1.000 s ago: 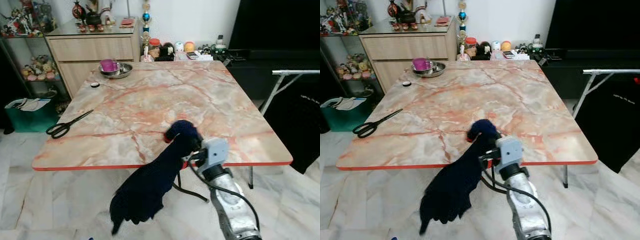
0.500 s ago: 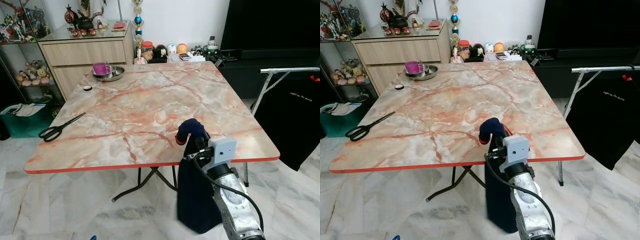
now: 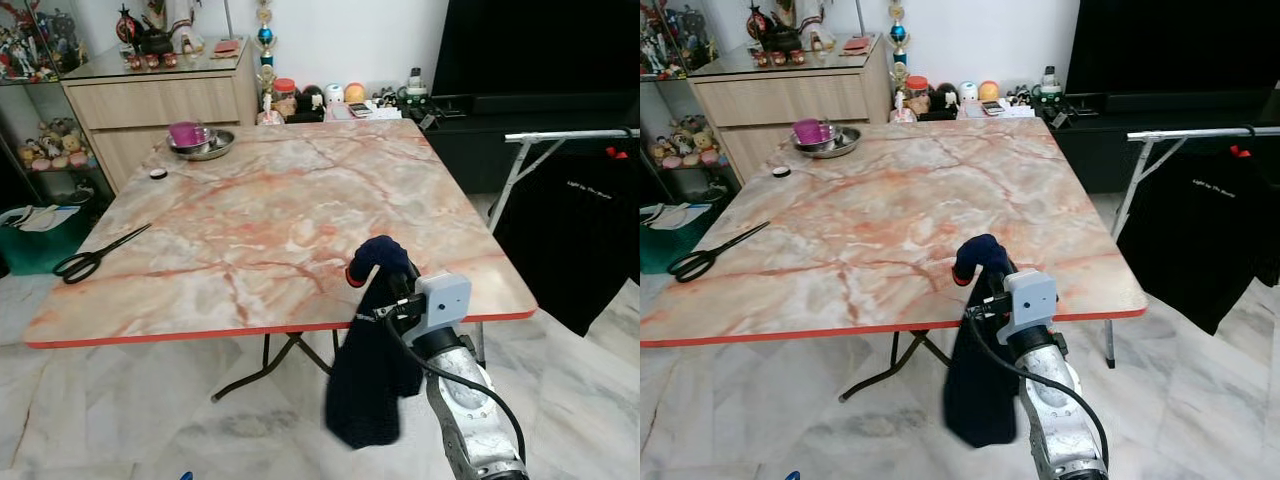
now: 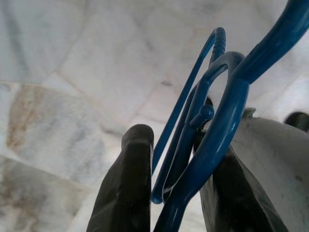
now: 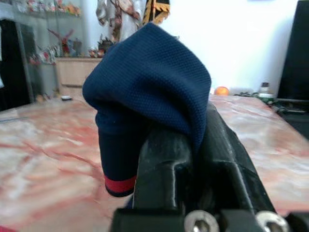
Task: Hang hanger
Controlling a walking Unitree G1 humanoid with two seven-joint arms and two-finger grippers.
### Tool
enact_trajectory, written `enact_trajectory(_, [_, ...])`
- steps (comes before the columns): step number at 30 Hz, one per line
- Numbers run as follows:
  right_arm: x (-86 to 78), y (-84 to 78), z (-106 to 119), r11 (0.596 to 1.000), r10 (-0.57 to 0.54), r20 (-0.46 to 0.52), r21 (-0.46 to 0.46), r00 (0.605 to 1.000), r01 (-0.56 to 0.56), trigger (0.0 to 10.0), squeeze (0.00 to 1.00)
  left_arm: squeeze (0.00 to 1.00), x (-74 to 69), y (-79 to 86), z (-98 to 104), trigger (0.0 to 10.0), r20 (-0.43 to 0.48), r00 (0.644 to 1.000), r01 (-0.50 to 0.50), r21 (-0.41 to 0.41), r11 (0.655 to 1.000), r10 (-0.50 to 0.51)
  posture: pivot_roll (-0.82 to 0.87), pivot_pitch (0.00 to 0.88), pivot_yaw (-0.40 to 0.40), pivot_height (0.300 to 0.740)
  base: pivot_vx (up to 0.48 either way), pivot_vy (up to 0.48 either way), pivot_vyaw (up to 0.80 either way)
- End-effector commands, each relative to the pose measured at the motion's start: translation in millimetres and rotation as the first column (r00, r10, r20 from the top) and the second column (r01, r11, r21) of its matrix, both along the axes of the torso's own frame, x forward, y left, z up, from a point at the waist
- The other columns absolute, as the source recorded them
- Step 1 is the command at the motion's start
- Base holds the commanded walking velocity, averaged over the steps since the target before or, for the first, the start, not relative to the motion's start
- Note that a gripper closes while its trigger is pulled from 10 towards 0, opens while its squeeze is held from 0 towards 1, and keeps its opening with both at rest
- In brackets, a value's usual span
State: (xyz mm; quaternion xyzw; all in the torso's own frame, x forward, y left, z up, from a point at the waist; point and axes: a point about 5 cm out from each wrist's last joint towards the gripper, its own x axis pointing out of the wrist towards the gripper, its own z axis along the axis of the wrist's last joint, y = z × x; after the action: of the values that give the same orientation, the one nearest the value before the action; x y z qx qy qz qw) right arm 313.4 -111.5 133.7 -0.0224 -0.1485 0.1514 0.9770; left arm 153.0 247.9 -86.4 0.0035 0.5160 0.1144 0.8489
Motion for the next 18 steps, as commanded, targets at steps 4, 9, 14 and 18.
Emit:
enact_trajectory(4, [1.8, 2.7, 9.1, 1.0, 0.005, 0.043, 0.012, 0.999, -0.006, 10.0, 0.0, 0.0, -4.0, 3.6, -0.6, 10.0, -0.024, 1.0, 0.02, 0.016, 1.0, -0.019, 0.03, 0.0, 0.036, 0.74, 0.0, 0.0, 0.0])
enact_trajectory(9, [1.9, 3.0, 9.1, 1.0, 0.007, 0.044, 0.007, 0.999, -0.007, 10.0, 0.0, 0.0, -4.0, 3.5, -0.6, 10.0, -0.016, 1.0, 0.003, 0.009, 1.0, -0.003, 0.03, 0.0, 0.035, 0.74, 0.0, 0.0, 0.0])
enact_trajectory(14, [2.0, 3.0, 9.2, 1.0, 0.01, 0.046, 0.001, 0.999, -0.01, 10.0, 0.0, 0.0, -4.1, 3.1, -0.7, 10.0, -0.015, 1.0, -0.004, 0.005, 1.0, 0.004, 0.03, 0.0, 0.036, 0.74, 0.0, 0.0, 0.0])
enact_trajectory(18, [2.2, 3.1, 9.3, 1.0, 0.009, 0.047, -0.001, 0.999, -0.009, 10.0, 0.0, 0.0, -3.8, 3.2, -0.6, 10.0, -0.012, 1.0, -0.004, 0.007, 1.0, 0.004, 0.03, 0.0, 0.036, 0.74, 0.0, 0.0, 0.0])
